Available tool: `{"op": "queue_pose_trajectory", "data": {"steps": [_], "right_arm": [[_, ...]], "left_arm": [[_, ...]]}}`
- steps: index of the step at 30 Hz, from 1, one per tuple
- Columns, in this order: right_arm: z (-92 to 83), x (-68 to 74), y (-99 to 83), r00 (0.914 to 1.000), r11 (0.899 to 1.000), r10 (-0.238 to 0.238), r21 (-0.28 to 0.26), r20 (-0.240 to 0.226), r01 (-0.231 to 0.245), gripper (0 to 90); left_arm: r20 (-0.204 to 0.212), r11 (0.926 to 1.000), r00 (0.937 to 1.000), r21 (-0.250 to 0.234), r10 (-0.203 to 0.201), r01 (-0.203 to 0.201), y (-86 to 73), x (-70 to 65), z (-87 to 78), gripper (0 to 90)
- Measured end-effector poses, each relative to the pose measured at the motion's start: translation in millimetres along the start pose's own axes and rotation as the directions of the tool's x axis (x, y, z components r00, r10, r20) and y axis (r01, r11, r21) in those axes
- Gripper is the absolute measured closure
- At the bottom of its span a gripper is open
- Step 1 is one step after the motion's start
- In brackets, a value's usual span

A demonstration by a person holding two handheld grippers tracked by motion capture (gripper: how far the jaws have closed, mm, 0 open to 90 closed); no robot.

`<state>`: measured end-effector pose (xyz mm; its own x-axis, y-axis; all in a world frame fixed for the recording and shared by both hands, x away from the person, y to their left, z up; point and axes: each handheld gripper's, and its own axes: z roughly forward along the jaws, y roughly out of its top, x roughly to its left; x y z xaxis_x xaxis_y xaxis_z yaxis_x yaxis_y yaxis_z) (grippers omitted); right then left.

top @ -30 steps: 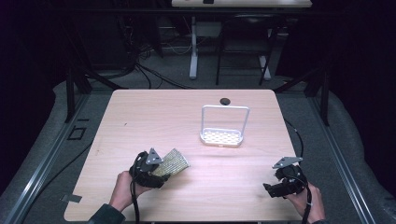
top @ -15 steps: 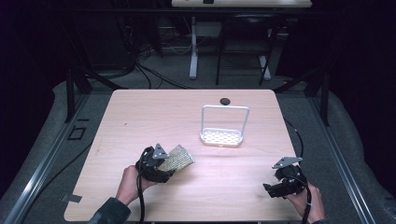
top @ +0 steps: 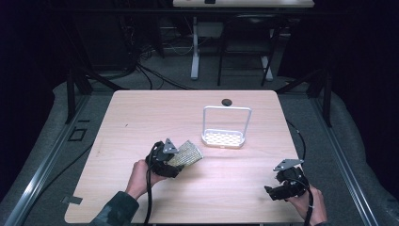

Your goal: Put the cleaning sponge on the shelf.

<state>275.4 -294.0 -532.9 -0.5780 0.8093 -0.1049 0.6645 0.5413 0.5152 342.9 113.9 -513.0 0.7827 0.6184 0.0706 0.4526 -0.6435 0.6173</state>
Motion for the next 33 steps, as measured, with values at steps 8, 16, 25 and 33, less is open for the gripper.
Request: {"op": "queue_pose_trajectory", "data": {"steps": [8, 16, 25, 33], "right_arm": [[0.0, -0.2, -0.1, 1.0, 1.0, 0.0, 0.0, 0.0, 0.0, 12.8], [1.2, 0.3, 0.7, 1.0, 1.0, -0.006, 0.001, 0.001, 0.006, 12.9], [2.4, 0.9, 2.0, 0.9999, 1.0, -0.01, 0.007, -0.005, 0.01, 12.9], [3.6, 0.6, 2.3, 0.9999, 1.0, -0.016, 0.009, -0.007, 0.016, 13.0]], "left_arm": [[0.0, 0.9999, 0.9999, -0.009, 0.011, -0.011, 12.6, -2.1, 5.6, 38.4], [0.005, 0.9997, 0.9999, -0.021, 0.013, -0.013, 21.7, -4.0, 10.4, 38.3], [0.019, 0.9991, 0.9997, -0.039, 0.013, -0.013, 33.8, -8.7, 18.0, 38.3], [0.039, 0.9987, 0.9989, -0.045, 0.026, -0.024, 50.1, -15.8, 31.2, 38.2]]}}
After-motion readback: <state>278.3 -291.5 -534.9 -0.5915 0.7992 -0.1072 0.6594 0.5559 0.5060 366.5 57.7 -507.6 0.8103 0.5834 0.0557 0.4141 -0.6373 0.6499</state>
